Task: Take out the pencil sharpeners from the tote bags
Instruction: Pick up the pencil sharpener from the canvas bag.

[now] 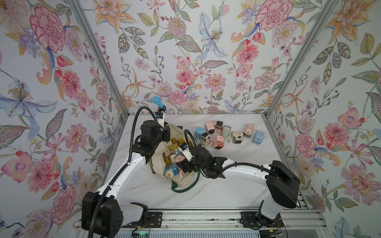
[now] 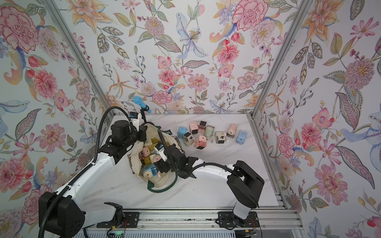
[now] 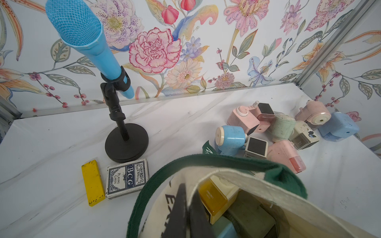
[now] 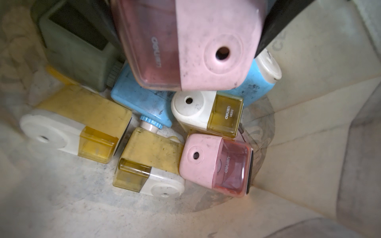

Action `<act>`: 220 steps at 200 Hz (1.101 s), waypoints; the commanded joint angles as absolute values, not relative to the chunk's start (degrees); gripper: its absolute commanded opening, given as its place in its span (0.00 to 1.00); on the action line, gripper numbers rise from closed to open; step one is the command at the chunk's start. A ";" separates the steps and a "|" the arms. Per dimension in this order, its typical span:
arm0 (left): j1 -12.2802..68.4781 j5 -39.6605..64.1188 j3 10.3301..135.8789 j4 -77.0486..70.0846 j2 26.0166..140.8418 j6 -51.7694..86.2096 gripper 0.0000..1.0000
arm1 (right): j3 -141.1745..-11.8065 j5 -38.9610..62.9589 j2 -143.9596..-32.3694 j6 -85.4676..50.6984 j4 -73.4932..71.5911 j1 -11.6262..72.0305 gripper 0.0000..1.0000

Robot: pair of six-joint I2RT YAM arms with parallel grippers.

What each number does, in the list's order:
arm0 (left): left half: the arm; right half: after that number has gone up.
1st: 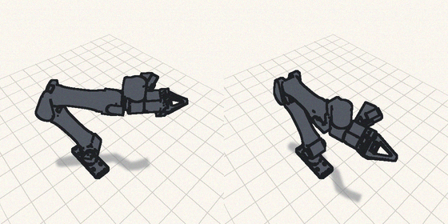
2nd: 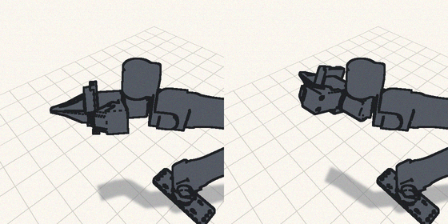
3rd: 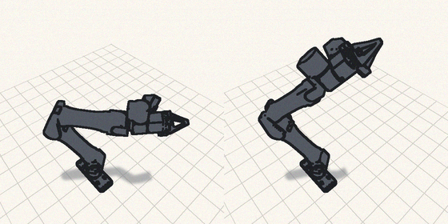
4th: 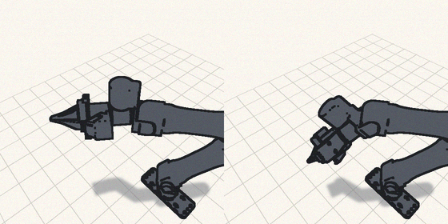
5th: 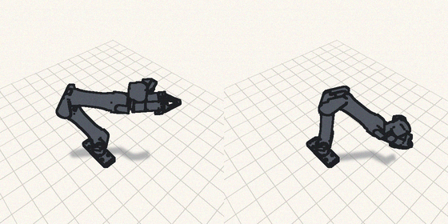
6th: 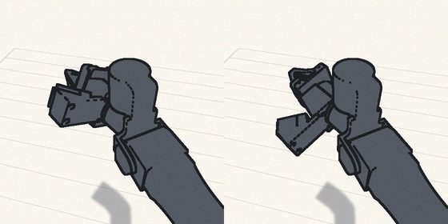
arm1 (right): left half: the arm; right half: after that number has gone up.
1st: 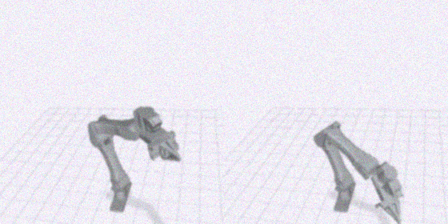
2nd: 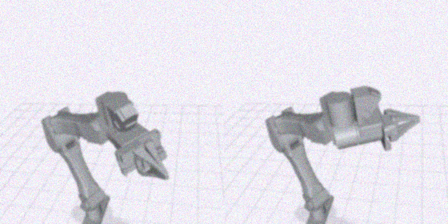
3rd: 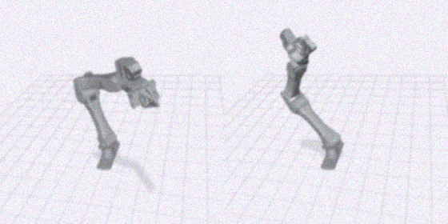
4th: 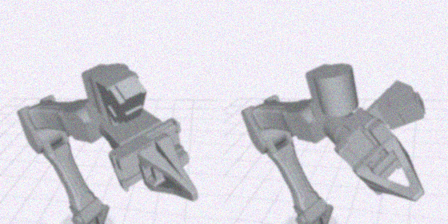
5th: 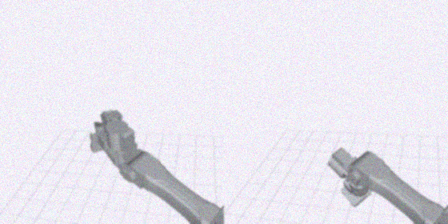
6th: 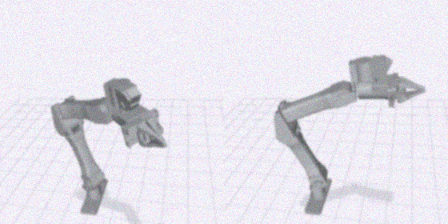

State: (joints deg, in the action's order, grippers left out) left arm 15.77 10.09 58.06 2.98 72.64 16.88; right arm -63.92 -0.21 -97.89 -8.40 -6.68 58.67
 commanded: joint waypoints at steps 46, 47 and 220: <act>15.74 8.96 61.04 -4.22 71.19 16.26 0.00 | -73.39 5.81 -102.69 -15.62 -4.00 58.75 0.65; 15.74 8.96 61.02 -4.22 71.19 16.22 0.00 | -73.39 5.72 -102.58 -15.46 -3.93 58.77 0.65; 15.74 8.53 60.89 -4.28 71.11 16.00 0.00 | -56.92 4.97 -65.28 -9.88 0.07 47.78 0.62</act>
